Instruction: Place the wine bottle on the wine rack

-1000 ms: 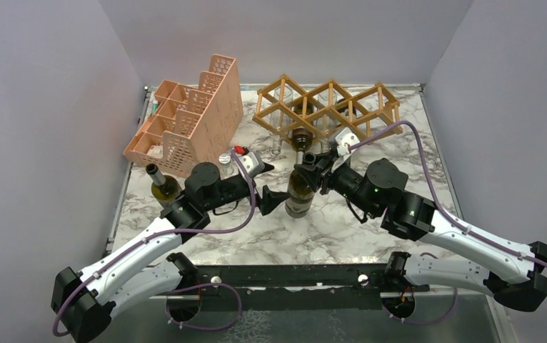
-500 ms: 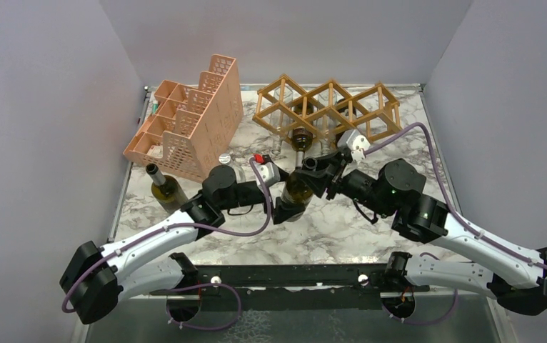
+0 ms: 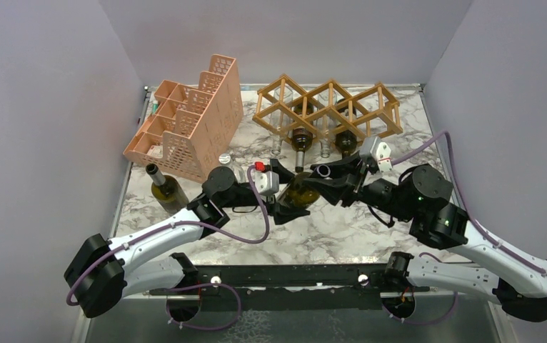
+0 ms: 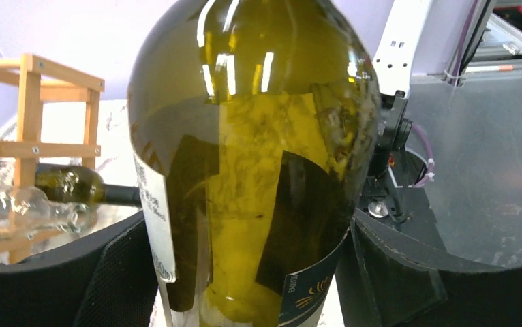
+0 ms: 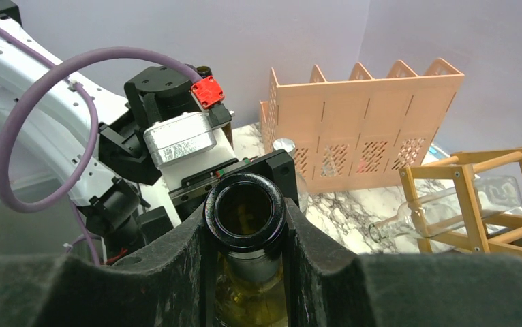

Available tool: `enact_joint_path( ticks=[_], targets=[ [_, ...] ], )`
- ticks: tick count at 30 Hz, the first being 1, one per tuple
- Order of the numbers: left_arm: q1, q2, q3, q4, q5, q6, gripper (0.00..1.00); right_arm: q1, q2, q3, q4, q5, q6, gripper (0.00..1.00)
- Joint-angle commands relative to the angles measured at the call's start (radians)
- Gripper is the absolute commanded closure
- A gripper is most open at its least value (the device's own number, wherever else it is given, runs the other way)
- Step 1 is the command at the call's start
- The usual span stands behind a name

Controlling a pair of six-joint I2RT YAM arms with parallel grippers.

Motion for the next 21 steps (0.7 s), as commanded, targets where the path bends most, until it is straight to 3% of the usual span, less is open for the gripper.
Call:
enact_joint_path(
  ticks=[1,3,5,8,10,12,13,16,21],
  targets=[
    [0.011,-0.002,-0.001,0.057,0.007,0.062,0.26,0.005,-0.042,0.064,0.095,-0.092,0.039,0.99],
    [0.011,0.006,0.011,0.058,-0.020,0.081,0.35,0.005,-0.040,0.074,0.076,-0.102,0.046,0.99],
    [0.012,0.010,0.022,0.058,-0.045,0.111,0.56,0.006,-0.034,0.094,0.027,-0.110,0.051,0.99],
    [0.011,0.009,0.036,0.059,-0.083,0.180,1.00,0.005,-0.033,0.128,-0.051,-0.088,0.071,0.96],
    [0.010,0.008,0.045,0.058,-0.123,0.231,1.00,0.004,-0.035,0.151,-0.106,-0.062,0.087,0.82],
    [0.011,0.011,0.058,0.058,-0.141,0.294,1.00,0.005,-0.038,0.172,-0.164,-0.039,0.104,0.56],
    [0.011,0.015,0.066,0.058,-0.147,0.331,1.00,0.005,-0.040,0.183,-0.195,-0.031,0.113,0.48],
    [0.011,0.023,0.085,0.057,-0.134,0.481,1.00,0.006,-0.035,0.221,-0.280,0.001,0.136,0.37],
    [0.011,0.048,0.119,0.049,-0.139,0.712,1.00,0.005,-0.027,0.283,-0.390,0.105,0.176,0.26]
  ],
)
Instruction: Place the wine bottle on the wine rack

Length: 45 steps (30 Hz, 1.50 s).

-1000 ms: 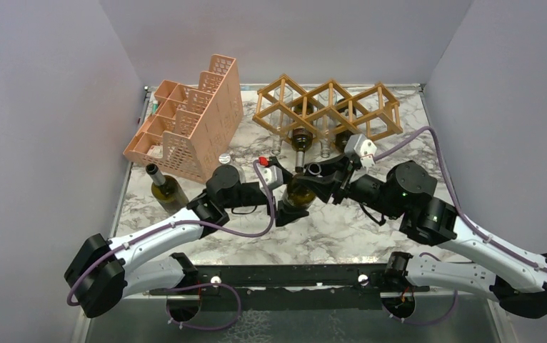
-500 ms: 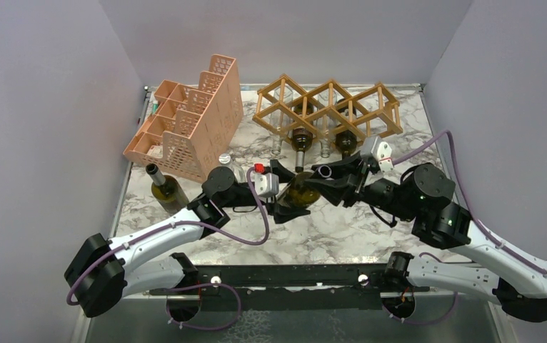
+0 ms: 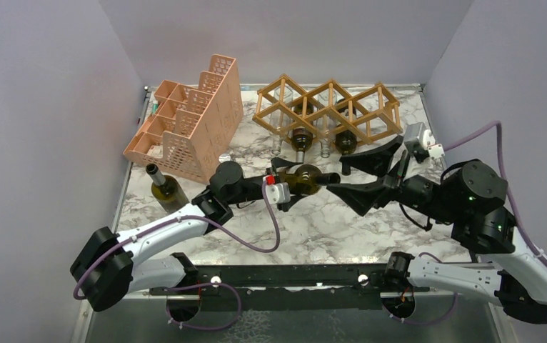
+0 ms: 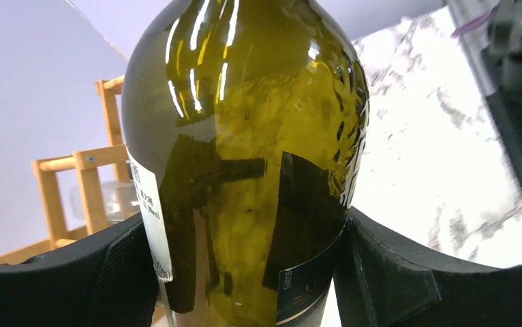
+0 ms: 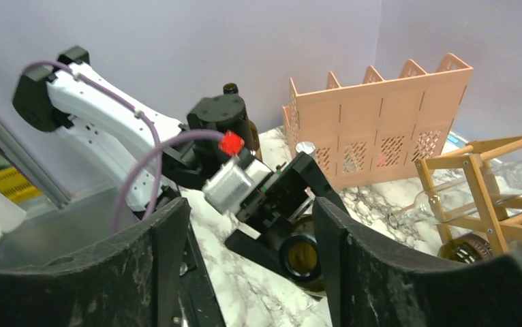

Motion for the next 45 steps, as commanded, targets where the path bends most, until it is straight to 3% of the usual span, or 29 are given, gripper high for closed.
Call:
enact_joint_path(
  ticks=[1,5,14,19,26,33,45],
  targets=[
    [-0.001,0.002,0.106,0.071,-0.029,0.319,1.00,0.004,-0.003,0.065,-0.134,0.117,0.070,0.25],
    [0.000,0.020,0.158,0.021,-0.038,0.478,1.00,0.005,-0.005,0.106,-0.199,0.195,0.093,0.23],
    [0.000,0.052,0.269,-0.075,-0.077,0.779,1.00,0.005,0.036,0.189,-0.526,0.310,0.215,0.23],
    [0.000,0.082,0.321,-0.082,-0.167,0.987,1.00,0.005,0.067,0.192,-0.573,0.304,0.243,0.23],
    [0.003,0.098,0.405,-0.205,-0.089,1.183,1.00,0.006,0.100,0.165,-0.587,0.348,0.288,0.24],
    [0.003,0.118,0.454,-0.398,-0.001,1.284,1.00,0.005,0.210,0.143,-0.648,0.365,0.353,0.32],
    [-0.015,0.107,0.405,-0.388,-0.031,1.333,1.00,0.005,0.305,0.007,-0.519,0.313,0.458,0.46]
  ],
)
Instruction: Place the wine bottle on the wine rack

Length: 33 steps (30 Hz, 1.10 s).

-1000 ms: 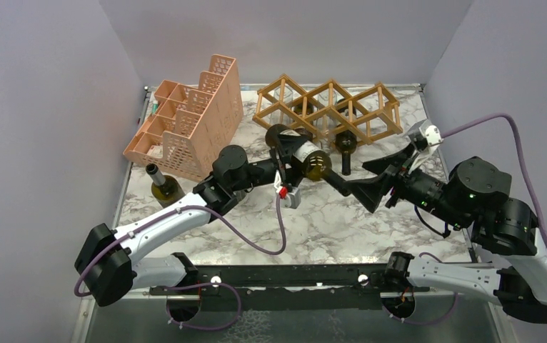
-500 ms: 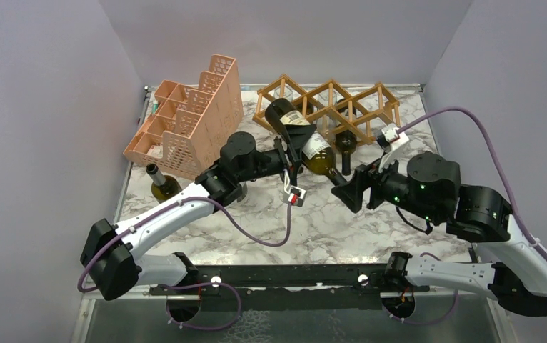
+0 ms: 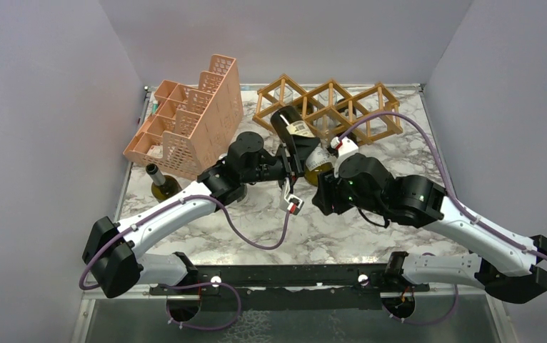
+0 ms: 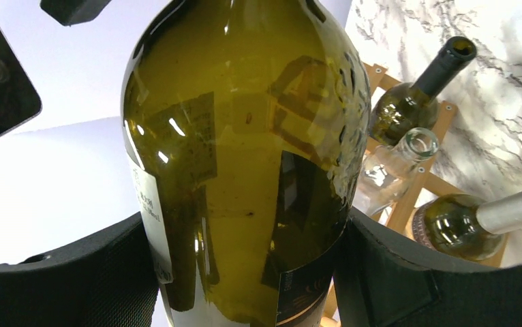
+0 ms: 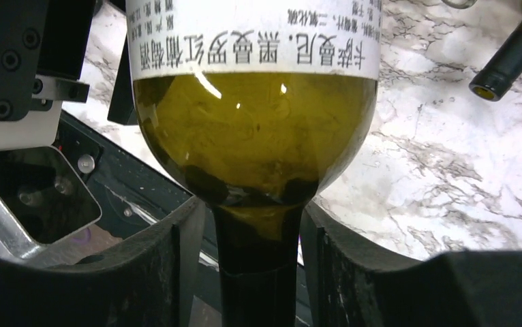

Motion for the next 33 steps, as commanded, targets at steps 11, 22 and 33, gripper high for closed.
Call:
enact_joint_path(
  ticks=[11,22,33],
  targets=[
    [-0.025,-0.031,0.028,0.082,0.015,0.045,1.00,0.005,0.022,-0.065,0.099,0.043,0.054,0.47],
    [-0.028,-0.025,0.046,0.045,0.007,0.022,1.00,0.005,-0.015,-0.103,0.128,0.109,-0.017,0.87],
    [-0.028,-0.008,0.043,0.028,-0.046,-0.064,0.01,0.004,-0.064,-0.103,0.150,0.239,-0.013,0.99]
  ],
)
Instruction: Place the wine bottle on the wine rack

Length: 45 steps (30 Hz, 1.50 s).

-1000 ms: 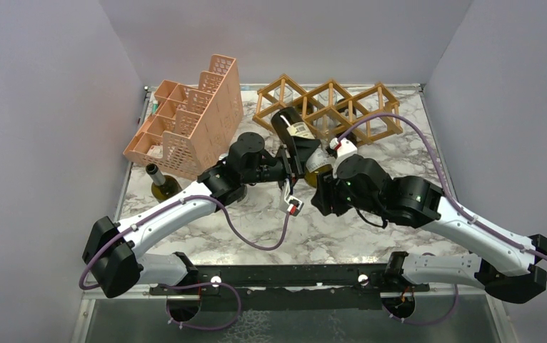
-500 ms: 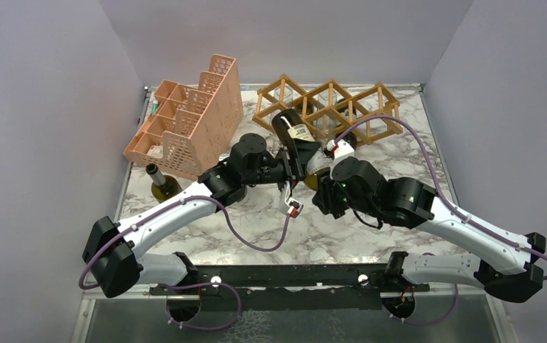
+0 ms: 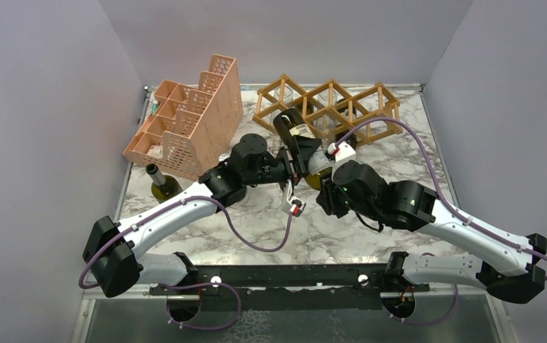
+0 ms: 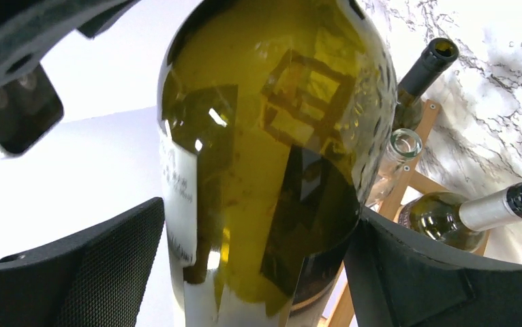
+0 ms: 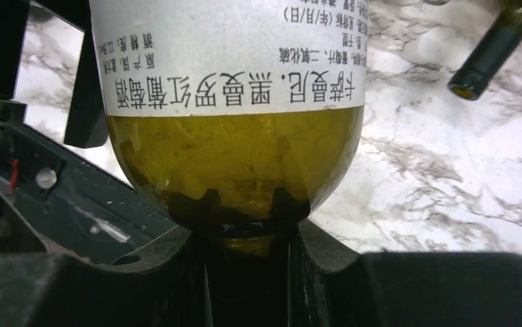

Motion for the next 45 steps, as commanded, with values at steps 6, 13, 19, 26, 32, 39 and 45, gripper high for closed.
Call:
enact_joint_path(
  ticks=[6,13,19,26,32,39,45],
  targets=[
    [-0.005,-0.006,0.058,0.055,0.016,-0.145,0.01,0.001,-0.117,0.000,0.064,0.303,0.052,0.99],
    [-0.007,0.023,0.152,0.048,-0.029,-0.400,0.01,0.001,-0.178,-0.005,-0.028,0.420,0.128,0.99],
    [-0.007,0.105,0.312,0.161,-0.321,-0.913,0.01,0.001,-0.171,0.004,-0.171,0.478,0.247,0.99],
    [-0.004,0.121,0.313,0.259,-0.472,-1.288,0.01,0.001,-0.136,-0.032,-0.184,0.426,0.298,0.99],
    [0.009,0.152,0.302,0.247,-0.643,-1.517,0.01,-0.008,-0.078,-0.047,-0.190,0.407,0.344,0.99],
    [0.027,0.136,0.285,0.083,-0.639,-1.701,0.01,-0.033,-0.064,-0.060,-0.224,0.392,0.384,0.99],
    [0.039,0.115,0.236,0.061,-0.638,-1.768,0.01,-0.156,-0.045,-0.112,-0.166,0.296,0.309,0.99]
  ],
)
